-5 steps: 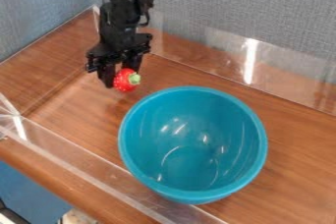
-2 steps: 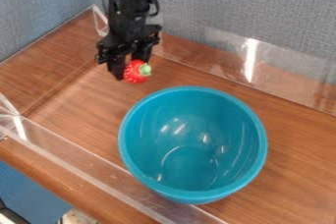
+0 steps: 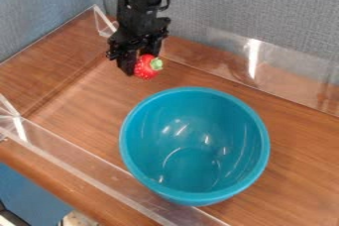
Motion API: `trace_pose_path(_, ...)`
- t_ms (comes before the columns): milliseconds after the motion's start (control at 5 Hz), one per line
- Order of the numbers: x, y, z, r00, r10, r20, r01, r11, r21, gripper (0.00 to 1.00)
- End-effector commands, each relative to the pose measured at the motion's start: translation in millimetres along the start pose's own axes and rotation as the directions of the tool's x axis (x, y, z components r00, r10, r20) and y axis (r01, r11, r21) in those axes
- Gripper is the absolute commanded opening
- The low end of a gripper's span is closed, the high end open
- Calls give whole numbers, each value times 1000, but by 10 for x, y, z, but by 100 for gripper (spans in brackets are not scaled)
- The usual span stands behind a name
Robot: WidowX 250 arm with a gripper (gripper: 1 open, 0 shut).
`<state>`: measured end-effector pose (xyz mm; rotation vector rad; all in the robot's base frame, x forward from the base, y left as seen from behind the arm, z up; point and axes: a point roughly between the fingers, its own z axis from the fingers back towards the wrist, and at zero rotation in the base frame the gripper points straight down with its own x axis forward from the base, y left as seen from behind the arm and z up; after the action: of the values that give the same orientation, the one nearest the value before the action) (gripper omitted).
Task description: Remove the strawberry from inside the blue bowl and put it on the table
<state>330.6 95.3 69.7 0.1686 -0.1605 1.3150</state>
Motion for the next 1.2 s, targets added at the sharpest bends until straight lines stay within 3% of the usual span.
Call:
trace_pose_path(0,92,-53,78,999,44,29,-43,998,-40,0)
trace_pose_path(600,-101,146,171,999,7,35,-4,998,-70,0)
trace_pose_path(1000,-20,112,151,999,-28,40,32,994,-102,0)
